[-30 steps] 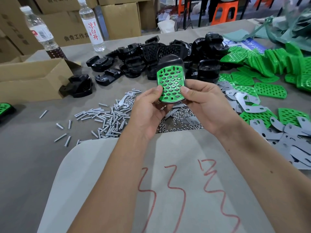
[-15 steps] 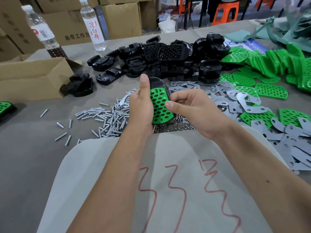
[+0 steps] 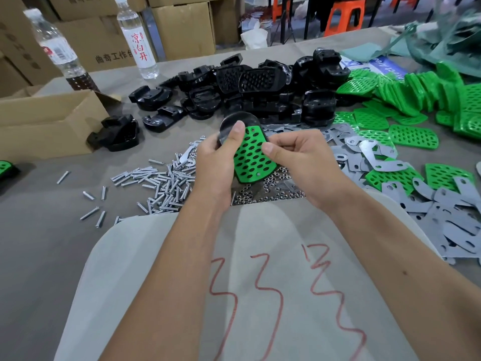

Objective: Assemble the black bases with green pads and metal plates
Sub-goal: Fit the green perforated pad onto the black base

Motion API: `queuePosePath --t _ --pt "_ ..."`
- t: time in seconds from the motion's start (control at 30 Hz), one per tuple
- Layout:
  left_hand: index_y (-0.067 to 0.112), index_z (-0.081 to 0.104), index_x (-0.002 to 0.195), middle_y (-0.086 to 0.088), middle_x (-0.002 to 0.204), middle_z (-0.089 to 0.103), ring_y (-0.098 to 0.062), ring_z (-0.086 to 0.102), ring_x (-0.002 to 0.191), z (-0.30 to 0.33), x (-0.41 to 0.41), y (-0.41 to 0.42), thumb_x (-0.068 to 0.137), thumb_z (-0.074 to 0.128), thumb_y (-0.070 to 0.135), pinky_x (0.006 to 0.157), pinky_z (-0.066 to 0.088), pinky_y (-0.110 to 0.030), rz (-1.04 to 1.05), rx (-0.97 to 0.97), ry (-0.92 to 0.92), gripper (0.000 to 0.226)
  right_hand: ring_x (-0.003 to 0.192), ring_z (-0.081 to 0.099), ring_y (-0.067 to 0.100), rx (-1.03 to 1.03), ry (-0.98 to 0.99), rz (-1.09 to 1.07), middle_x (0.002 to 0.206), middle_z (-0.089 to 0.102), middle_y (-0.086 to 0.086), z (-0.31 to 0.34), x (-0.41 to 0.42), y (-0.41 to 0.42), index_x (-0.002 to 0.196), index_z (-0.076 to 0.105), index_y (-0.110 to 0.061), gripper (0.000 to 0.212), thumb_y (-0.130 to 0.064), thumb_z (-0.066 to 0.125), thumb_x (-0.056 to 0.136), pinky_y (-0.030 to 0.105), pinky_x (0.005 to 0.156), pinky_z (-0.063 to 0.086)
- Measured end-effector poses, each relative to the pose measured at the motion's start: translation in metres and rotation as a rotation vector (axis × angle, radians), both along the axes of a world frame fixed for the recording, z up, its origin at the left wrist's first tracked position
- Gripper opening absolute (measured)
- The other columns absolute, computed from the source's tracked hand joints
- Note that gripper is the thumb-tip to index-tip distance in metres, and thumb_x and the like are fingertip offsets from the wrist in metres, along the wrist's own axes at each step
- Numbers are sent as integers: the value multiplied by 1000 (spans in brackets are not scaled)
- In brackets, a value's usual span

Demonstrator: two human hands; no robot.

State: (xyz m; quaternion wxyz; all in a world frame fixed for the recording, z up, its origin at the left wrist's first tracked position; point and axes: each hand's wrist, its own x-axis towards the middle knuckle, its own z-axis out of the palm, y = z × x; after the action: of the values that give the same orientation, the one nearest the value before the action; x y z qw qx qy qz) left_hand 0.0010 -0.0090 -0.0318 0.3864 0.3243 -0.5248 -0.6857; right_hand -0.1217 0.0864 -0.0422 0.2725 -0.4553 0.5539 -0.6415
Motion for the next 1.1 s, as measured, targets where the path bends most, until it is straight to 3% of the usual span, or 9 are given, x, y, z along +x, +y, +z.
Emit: queuePosePath --t 0.13,0.23,0.3,0.4,0.57,0.73,0.93,1.0,1.1 --pt "11 71 93 -7 79 77 -26 75 67 4 3 -2 98 70 30 55 60 -43 10 36 43 20 97 77 32 -15 3 28 97 81 10 0 5 -2 99 82 -14 16 -13 66 100 45 93 61" --pt "6 70 97 -10 83 76 -26 74 73 4 6 -6 99 69 25 64 64 -47 98 82 112 18 81 72 17 19 27 -4 90 78 6 2 4 -3 99 80 -15 21 -23 61 105 30 72 60" --pt "8 69 98 -10 89 75 -29 73 82 5 10 -12 98 69 26 79 63 -56 177 108 118 17 74 67 7 78 195 -128 84 76 -3 1 0 -1 99 79 -18 16 -21 64 103 24 69 55" --pt "11 70 98 -4 84 77 -23 74 77 7 18 -26 98 70 24 74 64 -45 283 124 166 13 73 60 -5 130 585 -157 82 71 -14 0 3 1 99 81 -17 10 -12 74 94 16 74 46" --pt "13 70 100 -5 89 77 -23 75 80 5 25 -37 97 72 31 74 65 -44 352 168 174 19 100 49 21 210 977 193 99 63 -1 5 24 -5 105 82 -25 15 -22 80 90 37 92 42" --pt "7 64 129 -9 106 72 -28 71 96 5 27 -38 99 66 41 88 60 -49 292 229 170 45 102 44 15 278 975 258 97 59 -8 9 25 -8 91 74 -21 6 -24 79 91 38 92 43" --pt "5 61 130 -11 112 72 -27 73 96 2 24 -35 100 65 34 69 61 -36 203 265 90 42 69 52 1 140 752 16 71 53 -22 5 20 -1 101 70 -9 7 -4 69 96 15 67 34" --pt "5 57 136 -16 123 72 -32 73 106 2 23 -34 98 69 26 72 63 -39 209 241 64 46 72 52 -6 113 733 -47 74 52 -21 7 13 0 108 74 -8 17 1 63 98 10 69 34" --pt "8 64 128 -13 111 74 -30 74 95 0 24 -33 94 73 18 63 61 -37 205 169 13 36 75 52 -2 76 656 -126 85 60 -6 6 4 1 107 78 -10 23 3 62 98 13 72 36"
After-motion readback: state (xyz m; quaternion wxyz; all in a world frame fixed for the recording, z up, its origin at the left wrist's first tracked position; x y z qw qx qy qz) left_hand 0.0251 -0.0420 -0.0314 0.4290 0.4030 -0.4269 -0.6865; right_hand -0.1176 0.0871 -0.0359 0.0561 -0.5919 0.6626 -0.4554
